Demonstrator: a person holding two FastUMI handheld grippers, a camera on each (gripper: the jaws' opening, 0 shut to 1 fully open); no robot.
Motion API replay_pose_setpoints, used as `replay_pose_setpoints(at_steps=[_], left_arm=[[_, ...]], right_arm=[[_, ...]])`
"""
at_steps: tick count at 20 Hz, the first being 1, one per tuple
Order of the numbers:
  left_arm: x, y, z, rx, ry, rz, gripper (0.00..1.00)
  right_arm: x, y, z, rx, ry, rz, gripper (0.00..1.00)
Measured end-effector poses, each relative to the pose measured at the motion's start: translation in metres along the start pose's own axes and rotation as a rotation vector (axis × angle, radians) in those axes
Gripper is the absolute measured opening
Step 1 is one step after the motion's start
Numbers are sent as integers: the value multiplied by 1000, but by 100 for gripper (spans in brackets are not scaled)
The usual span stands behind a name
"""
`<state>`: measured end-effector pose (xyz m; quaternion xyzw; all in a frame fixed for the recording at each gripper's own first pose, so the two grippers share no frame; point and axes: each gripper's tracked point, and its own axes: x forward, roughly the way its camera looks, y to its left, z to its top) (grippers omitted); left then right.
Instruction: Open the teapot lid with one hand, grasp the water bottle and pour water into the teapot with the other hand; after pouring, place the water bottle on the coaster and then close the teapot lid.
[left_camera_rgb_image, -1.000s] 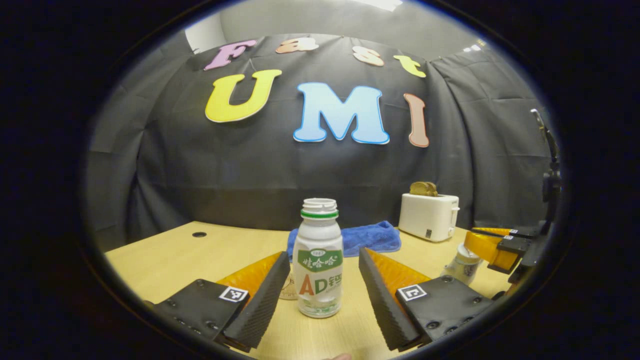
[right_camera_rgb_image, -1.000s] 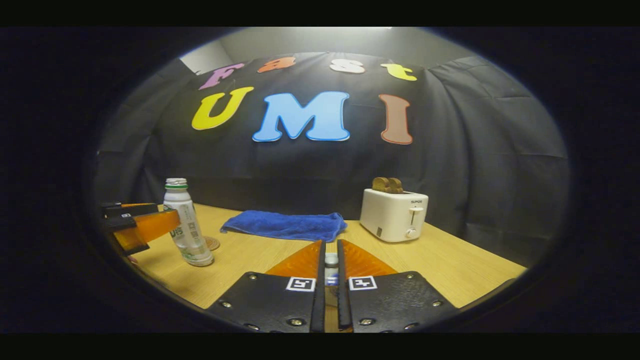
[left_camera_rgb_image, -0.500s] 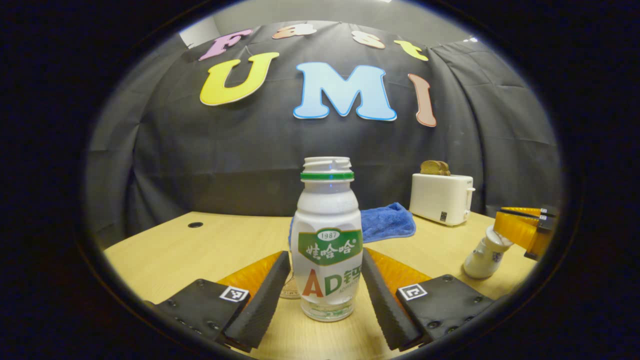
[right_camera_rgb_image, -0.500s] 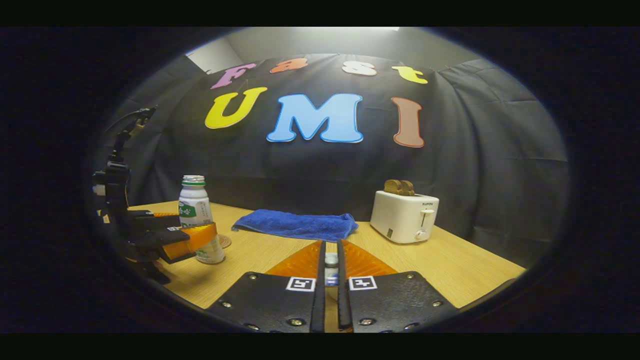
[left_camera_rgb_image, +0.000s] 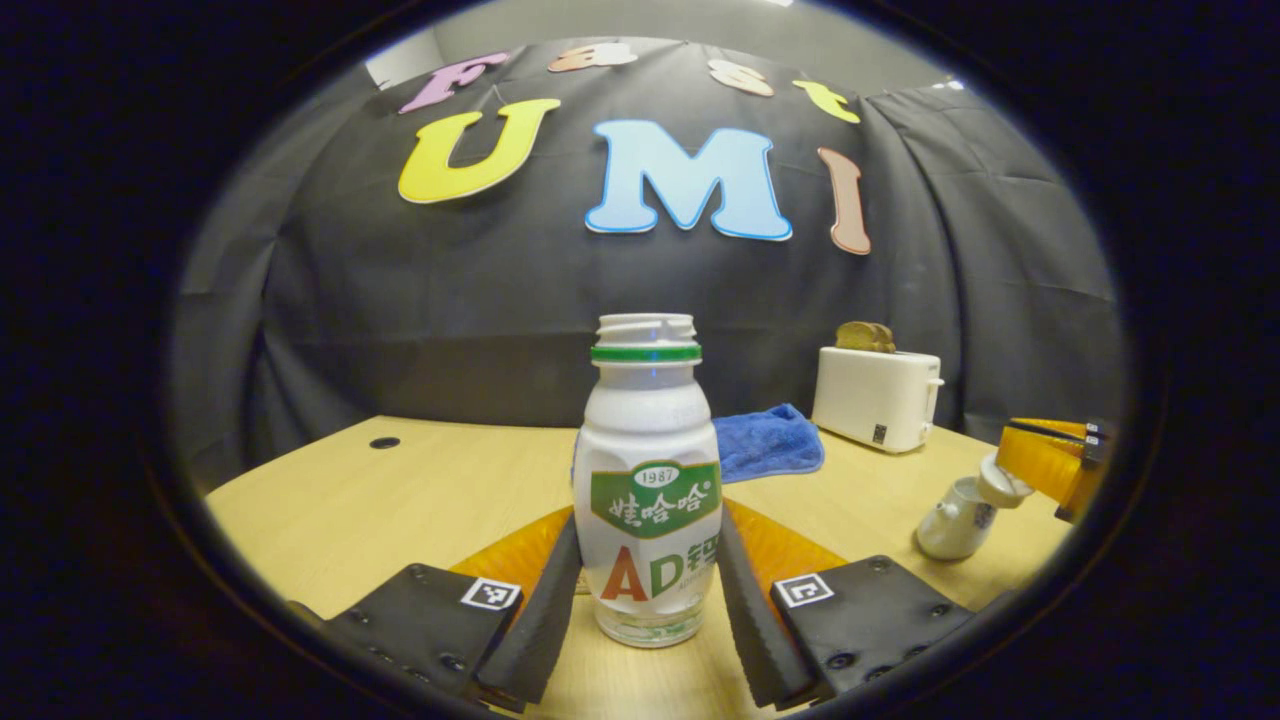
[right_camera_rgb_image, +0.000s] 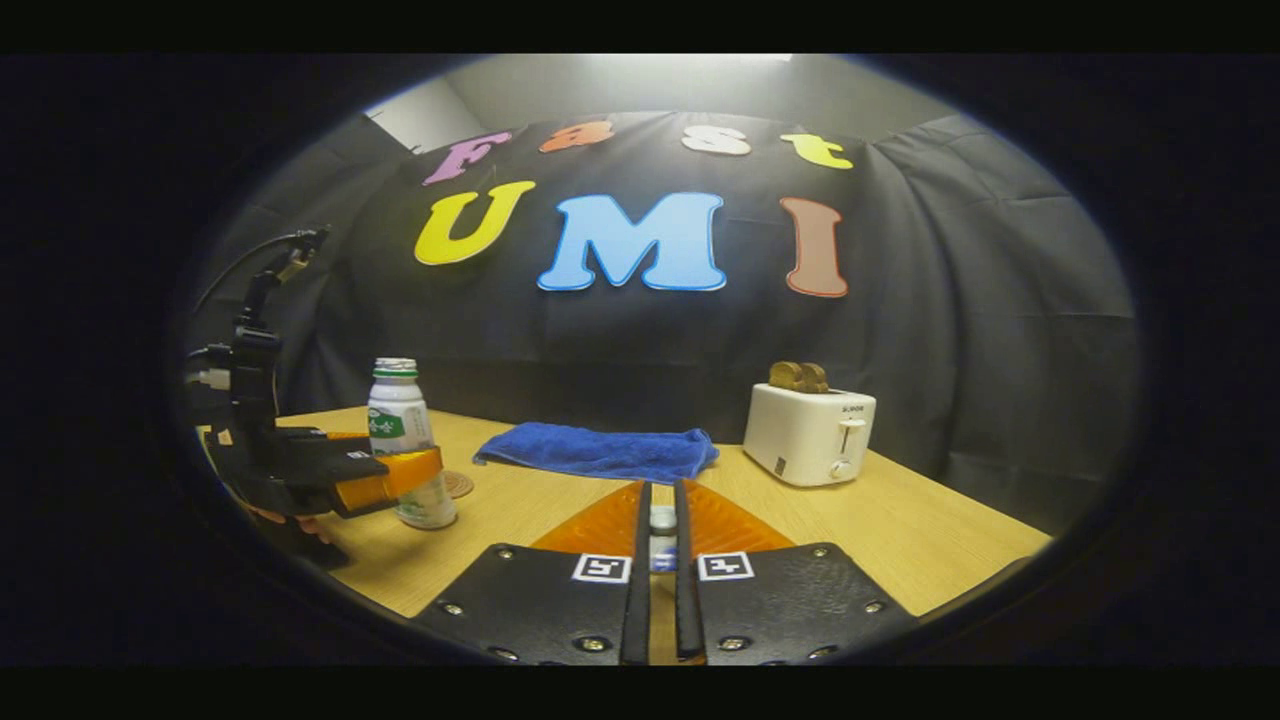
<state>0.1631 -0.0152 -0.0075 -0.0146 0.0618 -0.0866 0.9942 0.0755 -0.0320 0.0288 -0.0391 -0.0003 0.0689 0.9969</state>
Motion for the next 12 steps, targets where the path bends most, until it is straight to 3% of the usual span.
replay_pose_setpoints(at_steps=[4, 5, 8, 9, 10, 12], left_arm=[[-10, -4, 0, 72, 9, 5, 82], [-12, -6, 0, 97, 10, 7, 72], [-11, -15, 5, 169, 8, -3, 82], [-12, -20, 6, 189, 8, -11, 82], [-13, -25, 6, 206, 8, -18, 72], [-12, -34, 5, 260, 14, -28, 78]], right_arm=[[-26, -2, -3, 31, 18, 1, 10], [-34, -3, -2, 29, 19, -2, 10], [-61, -11, -7, 47, 26, -14, 10], [-70, -15, -9, 58, 33, -21, 10], [-77, -17, -12, 65, 39, -25, 10], [-91, -24, -11, 83, 33, -39, 10]])
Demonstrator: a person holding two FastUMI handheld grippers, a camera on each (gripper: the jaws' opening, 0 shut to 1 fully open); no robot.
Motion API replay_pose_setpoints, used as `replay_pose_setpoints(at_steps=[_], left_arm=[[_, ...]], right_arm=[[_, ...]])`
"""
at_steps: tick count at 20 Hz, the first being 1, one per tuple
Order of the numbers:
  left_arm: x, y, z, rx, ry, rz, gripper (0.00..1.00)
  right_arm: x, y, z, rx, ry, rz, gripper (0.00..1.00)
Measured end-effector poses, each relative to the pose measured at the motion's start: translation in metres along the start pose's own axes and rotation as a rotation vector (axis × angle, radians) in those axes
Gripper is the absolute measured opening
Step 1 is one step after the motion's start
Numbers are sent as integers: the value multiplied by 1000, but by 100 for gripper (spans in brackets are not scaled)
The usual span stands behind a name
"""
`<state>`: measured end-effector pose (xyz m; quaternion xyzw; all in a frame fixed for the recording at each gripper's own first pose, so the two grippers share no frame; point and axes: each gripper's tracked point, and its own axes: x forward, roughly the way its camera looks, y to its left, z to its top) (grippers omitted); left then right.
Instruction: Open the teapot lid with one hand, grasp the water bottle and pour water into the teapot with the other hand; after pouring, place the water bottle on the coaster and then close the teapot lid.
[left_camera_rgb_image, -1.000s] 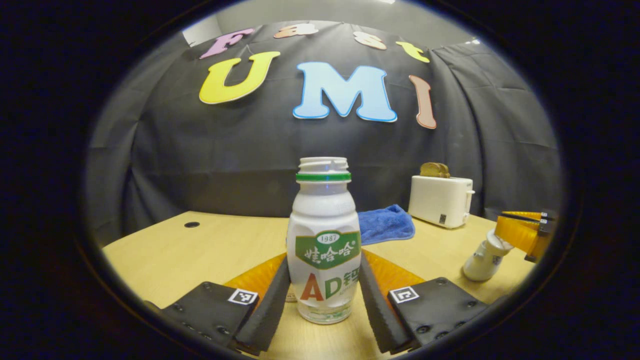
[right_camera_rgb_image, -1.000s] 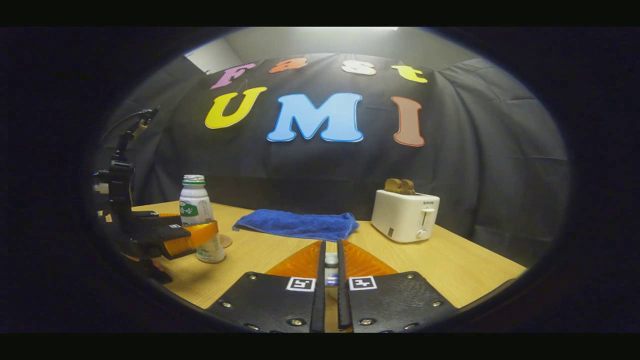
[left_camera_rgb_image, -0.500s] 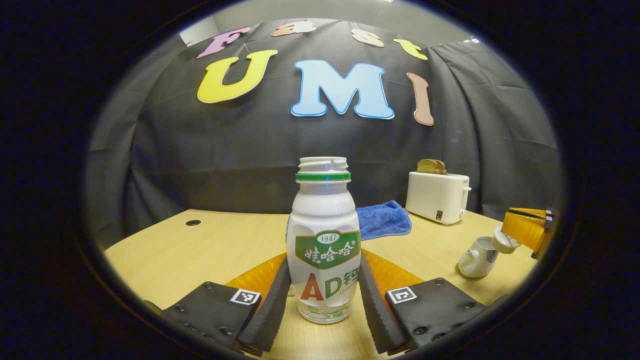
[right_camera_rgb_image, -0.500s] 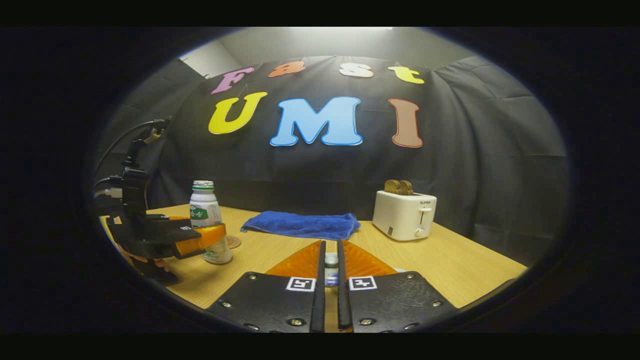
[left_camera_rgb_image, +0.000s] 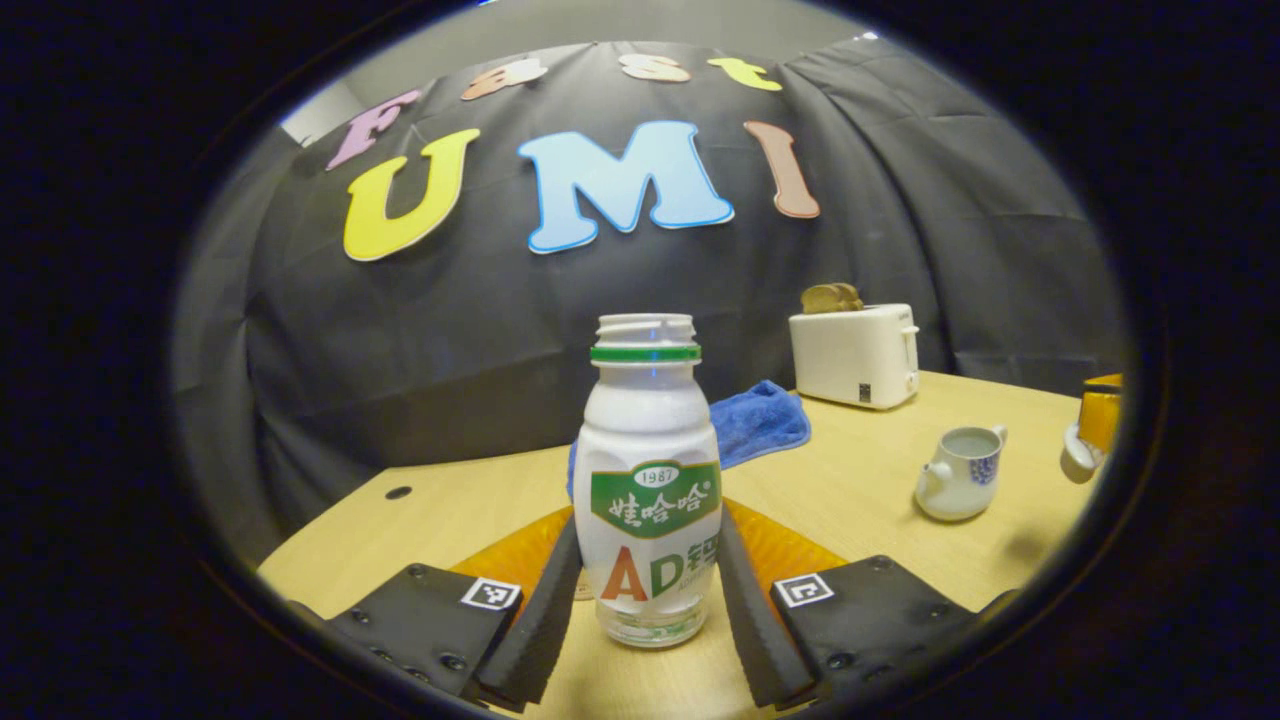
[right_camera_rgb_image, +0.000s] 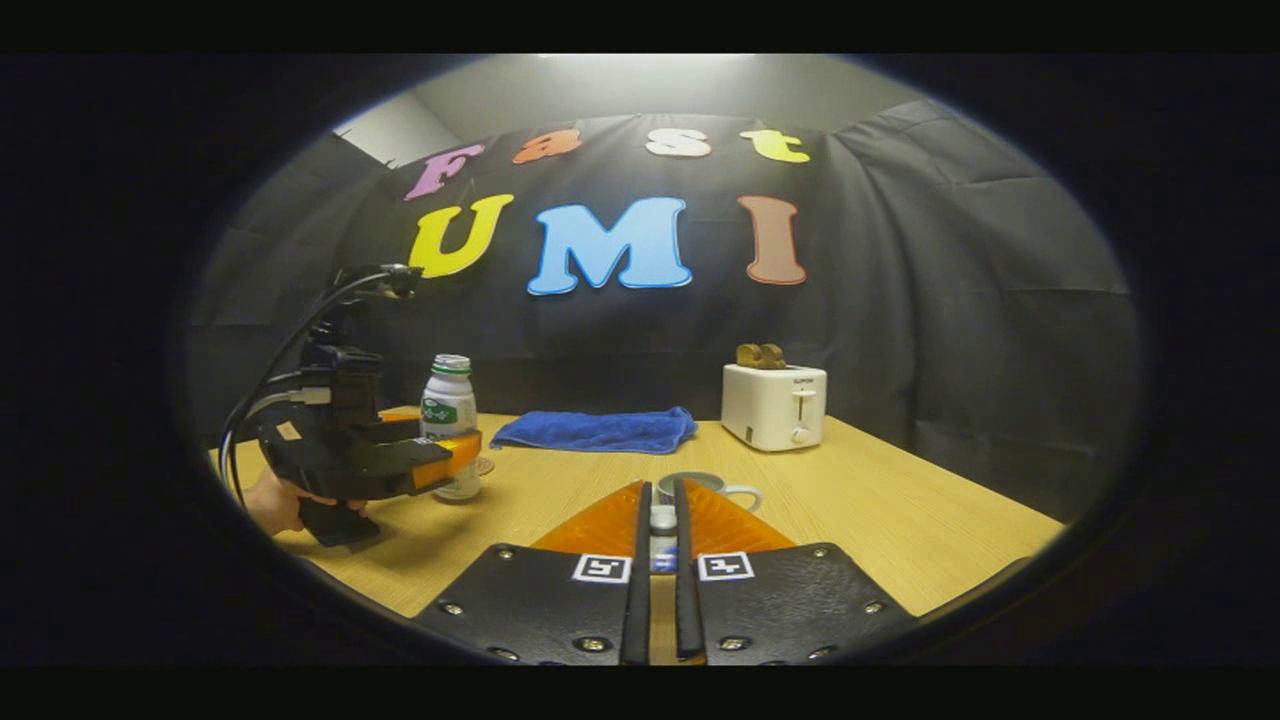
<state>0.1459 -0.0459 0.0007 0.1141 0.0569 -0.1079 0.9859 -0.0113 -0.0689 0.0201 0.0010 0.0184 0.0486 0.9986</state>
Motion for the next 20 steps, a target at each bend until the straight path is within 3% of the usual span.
replay_pose_setpoints(at_steps=[1, 3, 6, 9, 13, 14, 15, 16, 18, 19, 20], left_arm=[[0, -4, 1, 42, 4, 2, 82], [3, -12, 1, 126, 6, 0, 82], [5, -31, -2, 206, 14, -26, 77], [9, -43, 2, 264, 9, -36, 83], [9, -51, 9, 373, 4, -25, 77], [9, -55, 11, 397, 4, -28, 75], [12, -60, 9, 424, 12, -39, 73], [13, -64, 7, 451, 24, -43, 71], [15, -70, 5, 518, 37, -39, 77], [15, -73, 6, 550, 37, -42, 79], [16, -78, 8, 576, 34, -48, 81]], right_arm=[[-7, -2, 1, 3, -6, -6, 10], [-17, -7, 0, -1, -8, -17, 10], [-34, -18, -7, 5, -7, -46, 10], [-47, -28, -15, 11, 0, -71, 10], [-55, -36, -20, 17, 13, -85, 10], [-57, -37, -21, 21, 16, -85, 0], [-58, -37, -21, 26, 16, -83, 10], [-58, -37, -21, 32, 14, -78, 10], [-59, -38, -20, 35, 6, -79, 10], [-60, -39, -20, 34, 3, -80, 0], [-61, -40, -19, 34, 0, -81, 10]])
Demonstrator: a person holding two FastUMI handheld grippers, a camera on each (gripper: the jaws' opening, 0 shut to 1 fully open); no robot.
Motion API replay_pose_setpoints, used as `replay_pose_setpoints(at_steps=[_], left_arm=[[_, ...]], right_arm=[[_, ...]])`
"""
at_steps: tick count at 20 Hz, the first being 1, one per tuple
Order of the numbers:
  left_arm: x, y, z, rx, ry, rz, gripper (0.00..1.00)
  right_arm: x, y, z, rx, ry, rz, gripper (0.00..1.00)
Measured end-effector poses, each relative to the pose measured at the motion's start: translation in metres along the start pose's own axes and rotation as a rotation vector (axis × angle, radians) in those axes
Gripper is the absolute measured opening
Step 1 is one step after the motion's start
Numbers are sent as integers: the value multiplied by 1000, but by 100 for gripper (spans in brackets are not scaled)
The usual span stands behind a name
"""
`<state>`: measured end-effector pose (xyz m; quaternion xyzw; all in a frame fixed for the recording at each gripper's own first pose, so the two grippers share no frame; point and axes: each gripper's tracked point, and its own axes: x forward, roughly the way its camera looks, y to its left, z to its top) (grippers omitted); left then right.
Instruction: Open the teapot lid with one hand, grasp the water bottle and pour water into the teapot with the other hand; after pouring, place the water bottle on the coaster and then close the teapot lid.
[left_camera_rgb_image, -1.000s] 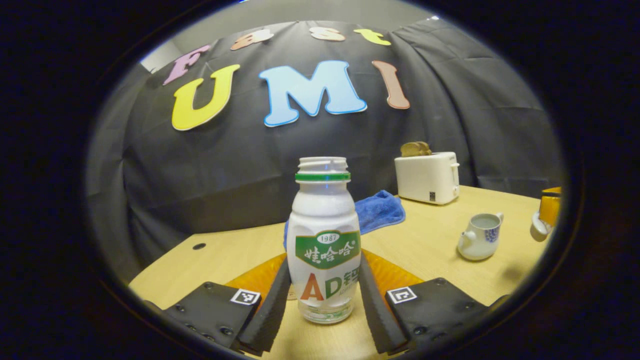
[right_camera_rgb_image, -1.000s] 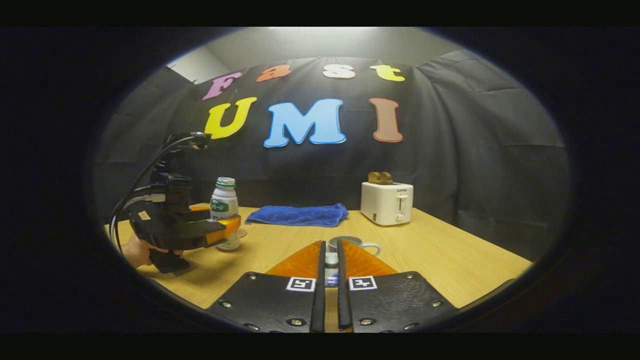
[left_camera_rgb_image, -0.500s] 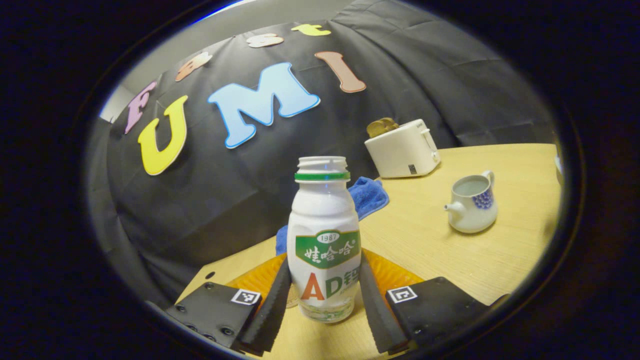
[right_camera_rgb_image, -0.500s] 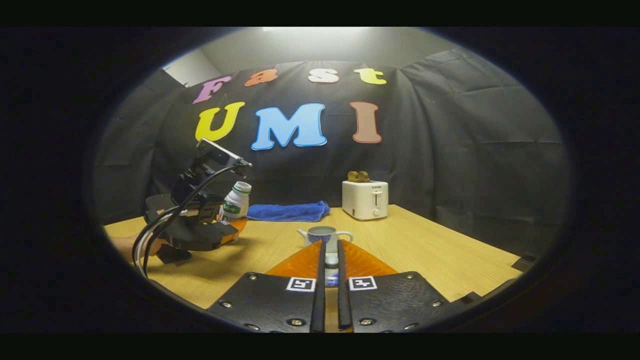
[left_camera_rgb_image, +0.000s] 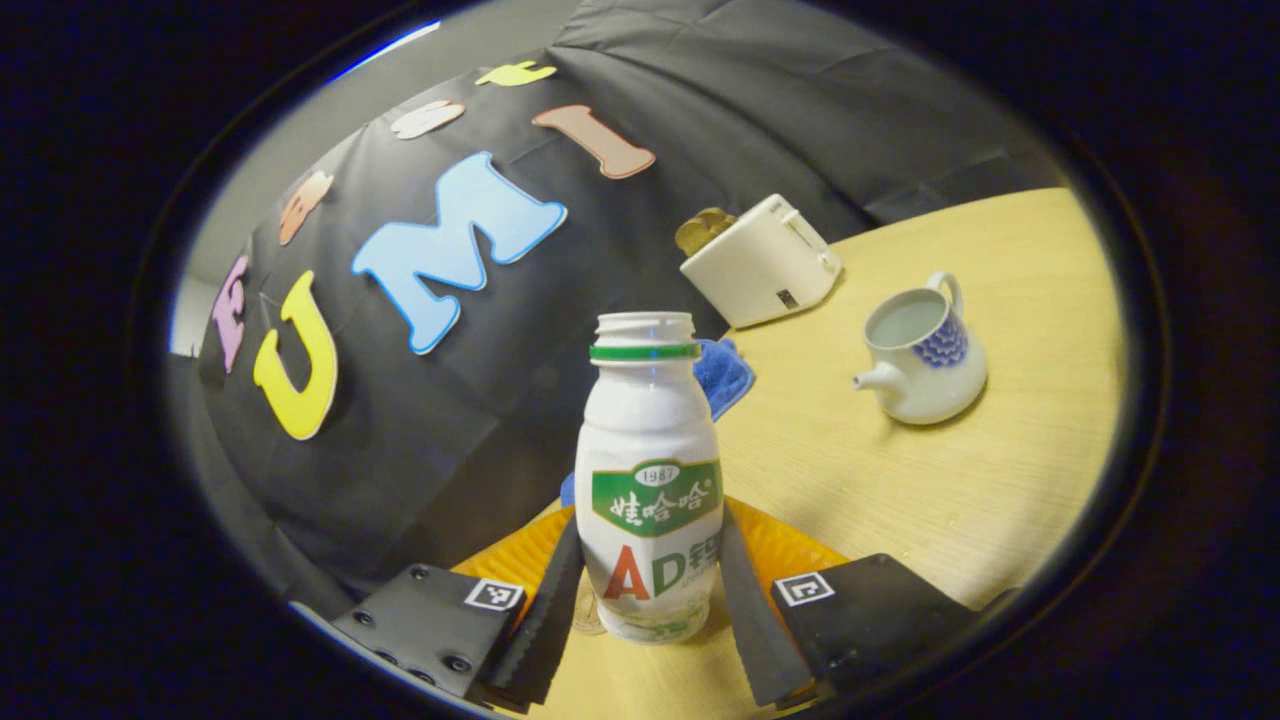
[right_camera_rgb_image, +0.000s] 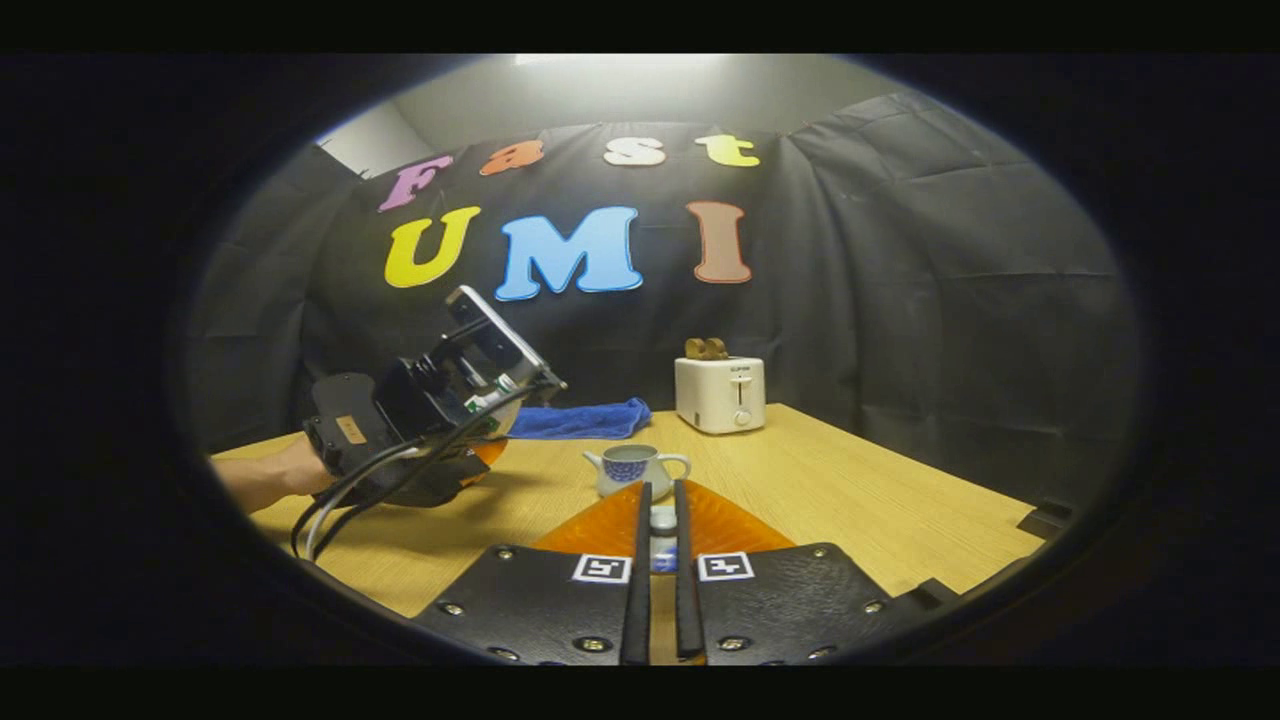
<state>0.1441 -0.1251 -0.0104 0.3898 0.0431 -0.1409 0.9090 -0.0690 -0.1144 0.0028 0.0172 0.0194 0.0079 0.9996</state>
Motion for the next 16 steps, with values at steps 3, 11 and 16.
replay_pose_setpoints(at_steps=[3, 11, 16], left_arm=[[2, -8, 15, 75, -27, 4, 77], [13, -29, 35, 280, -52, 10, 83], [15, -34, 36, 355, -47, 12, 83]], right_arm=[[-3, -5, -3, -1, 3, -4, 0], [-8, -19, -8, 20, 6, -24, 10], [-7, -23, -10, 24, 11, -25, 10]])
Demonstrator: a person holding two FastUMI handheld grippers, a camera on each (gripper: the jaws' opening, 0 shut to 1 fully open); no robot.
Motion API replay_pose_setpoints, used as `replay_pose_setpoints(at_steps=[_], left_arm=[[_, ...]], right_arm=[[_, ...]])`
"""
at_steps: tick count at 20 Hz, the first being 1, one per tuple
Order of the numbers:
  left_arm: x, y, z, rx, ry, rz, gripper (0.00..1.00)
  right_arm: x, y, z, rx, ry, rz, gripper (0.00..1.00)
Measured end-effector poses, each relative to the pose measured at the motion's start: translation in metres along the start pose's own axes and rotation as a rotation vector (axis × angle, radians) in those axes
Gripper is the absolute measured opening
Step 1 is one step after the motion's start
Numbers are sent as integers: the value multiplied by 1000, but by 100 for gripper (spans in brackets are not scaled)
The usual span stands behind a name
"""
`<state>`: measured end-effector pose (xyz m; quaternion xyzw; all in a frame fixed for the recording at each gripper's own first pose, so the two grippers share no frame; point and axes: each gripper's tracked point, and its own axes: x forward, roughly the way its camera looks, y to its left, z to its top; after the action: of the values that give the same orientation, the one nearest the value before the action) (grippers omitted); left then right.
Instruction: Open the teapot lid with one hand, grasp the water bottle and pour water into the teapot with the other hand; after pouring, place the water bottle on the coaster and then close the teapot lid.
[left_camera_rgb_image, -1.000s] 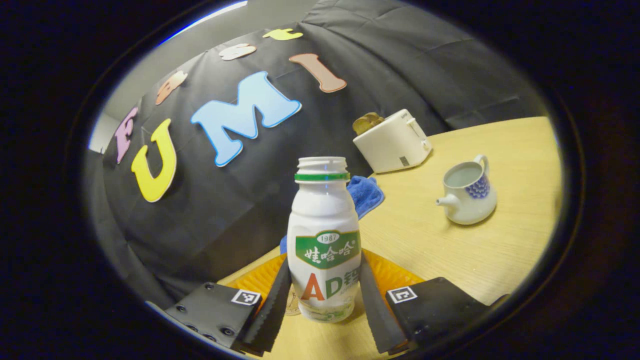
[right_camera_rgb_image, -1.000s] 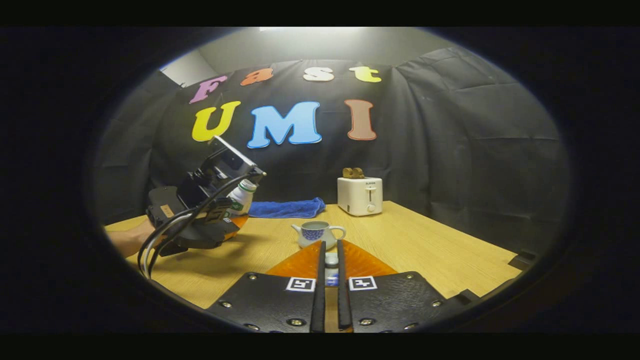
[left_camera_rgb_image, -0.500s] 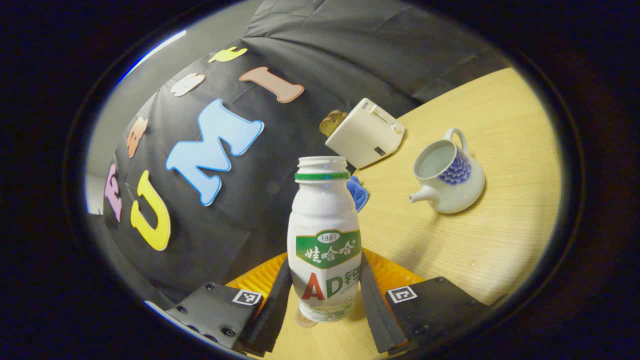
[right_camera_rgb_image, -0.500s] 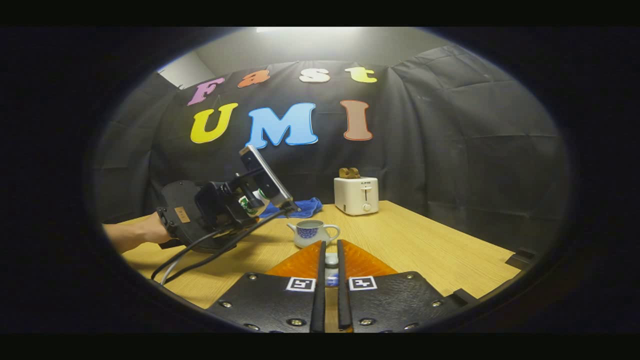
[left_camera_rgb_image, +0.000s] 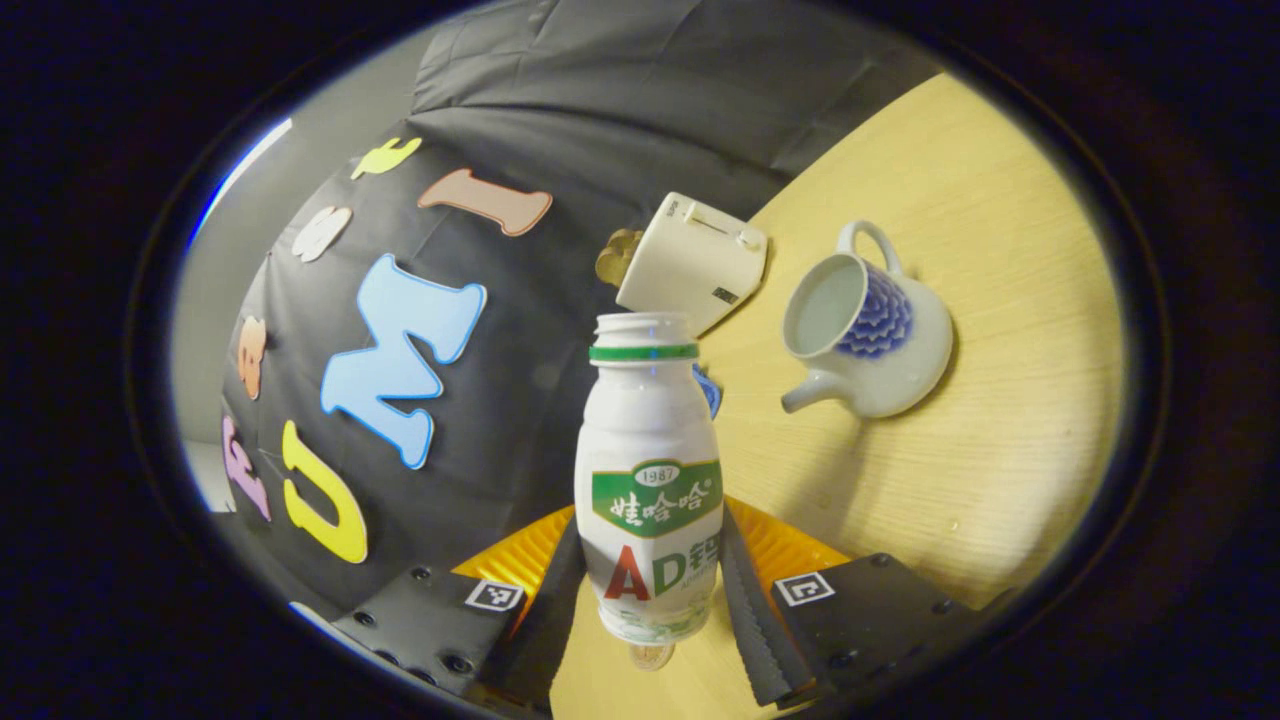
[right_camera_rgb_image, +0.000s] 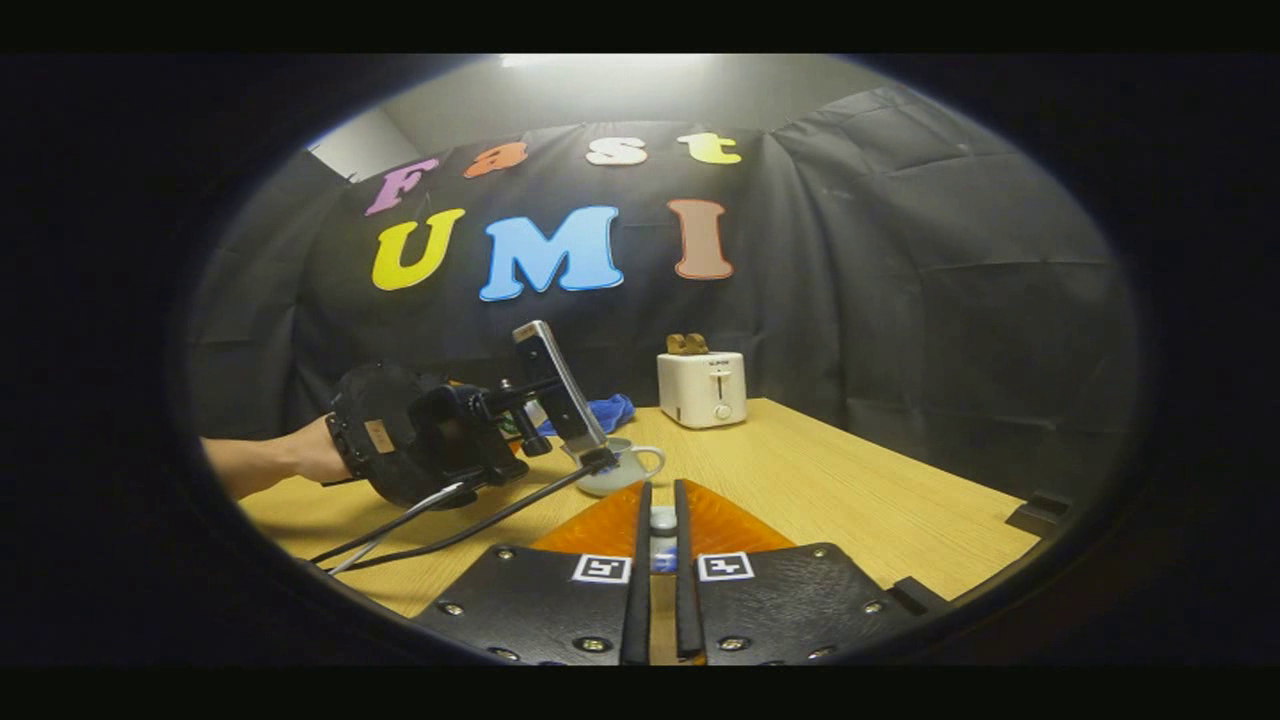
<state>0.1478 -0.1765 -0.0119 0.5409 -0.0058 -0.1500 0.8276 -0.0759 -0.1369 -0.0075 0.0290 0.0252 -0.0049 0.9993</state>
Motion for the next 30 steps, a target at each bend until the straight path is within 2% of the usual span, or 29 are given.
replay_pose_setpoints(at_steps=[1, 2, 3, 4, 5, 6, 13, 14, 15, 16, 18, 19, 20, 21, 26, 28, 29, 30], left_arm=[[1, 0, 1, 10, -5, -1, 83], [2, -1, 0, 30, 0, -5, 83], [3, -2, -1, 52, 3, -4, 83], [4, -3, 0, 75, 5, -4, 70], [4, -4, 0, 98, 8, -7, 76], [6, -6, -1, 117, 11, -8, 83], [5, -7, 12, 227, -9, 7, 83], [5, -8, 14, 245, -13, 8, 83], [3, -8, 15, 262, -16, 11, 83], [2, -7, 17, 280, -18, 13, 83], [1, -6, 18, 316, -21, 12, 83], [1, -5, 19, 329, -22, 12, 83], [0, -6, 20, 339, -27, 8, 83], [0, -6, 22, 351, -30, 6, 83], [-3, -4, 27, 436, -41, 13, 83], [-2, -3, 27, 453, -39, 13, 70], [-3, -2, 29, 463, -40, 13, 83], [-3, -2, 30, 477, -42, 15, 83]], right_arm=[[0, -1, -1, 1, 2, -2, 0], [1, -2, -2, 1, 5, -3, 27], [1, -4, -3, 3, 5, -5, 27], [1, -5, -3, 6, 7, -5, 0], [1, -6, -3, 13, 5, -6, 10], [1, -7, -3, 16, 7, -8, 10], [4, -10, -9, 21, 22, -4, 10], [3, -11, -10, 22, 20, -5, 27], [3, -11, -9, 24, 19, -4, 0], [3, -12, -9, 25, 17, -4, 10], [3, -10, -7, 25, 13, -2, 10], [3, -10, -7, 24, 11, -1, 0], [3, -10, -5, 22, 8, -4, 0], [3, -11, -5, 19, 6, -6, 10], [2, -14, -3, 32, -2, -9, 10], [1, -14, -4, 33, -2, -10, 10], [2, -15, -4, 33, -3, -11, 10], [2, -16, -4, 31, -2, -13, 5]])
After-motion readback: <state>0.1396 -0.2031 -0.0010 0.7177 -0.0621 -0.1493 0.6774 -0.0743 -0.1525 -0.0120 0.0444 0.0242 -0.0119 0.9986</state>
